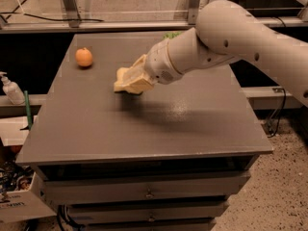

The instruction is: Move sponge near orange

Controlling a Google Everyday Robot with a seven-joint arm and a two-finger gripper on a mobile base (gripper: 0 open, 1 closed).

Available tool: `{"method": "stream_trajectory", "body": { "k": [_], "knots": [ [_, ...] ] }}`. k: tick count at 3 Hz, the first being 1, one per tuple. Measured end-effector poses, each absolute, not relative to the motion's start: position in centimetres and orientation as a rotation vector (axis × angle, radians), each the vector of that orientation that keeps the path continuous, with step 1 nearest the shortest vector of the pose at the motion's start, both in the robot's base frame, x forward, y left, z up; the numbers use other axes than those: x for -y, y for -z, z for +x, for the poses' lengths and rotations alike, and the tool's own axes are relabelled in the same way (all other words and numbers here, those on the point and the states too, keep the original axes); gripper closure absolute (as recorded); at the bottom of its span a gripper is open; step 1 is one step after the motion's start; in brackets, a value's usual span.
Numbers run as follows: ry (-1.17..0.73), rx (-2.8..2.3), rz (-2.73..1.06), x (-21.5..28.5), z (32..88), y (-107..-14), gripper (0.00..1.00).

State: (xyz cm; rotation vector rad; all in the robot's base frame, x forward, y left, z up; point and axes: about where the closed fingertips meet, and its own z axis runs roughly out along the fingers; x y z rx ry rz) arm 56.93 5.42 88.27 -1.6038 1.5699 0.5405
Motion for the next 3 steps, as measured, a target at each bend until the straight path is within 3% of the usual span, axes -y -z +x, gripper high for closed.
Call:
{"method": "stream_trajectory", "body": {
  "k": [1,3],
  "knots": [
    [-0.540,-1.511,-1.564,-6.7,60.0,-90.3,1.00],
    [-0.549,-1.456,-1.595,-8.3,61.0,-90.1,1.00]
  ]
}}
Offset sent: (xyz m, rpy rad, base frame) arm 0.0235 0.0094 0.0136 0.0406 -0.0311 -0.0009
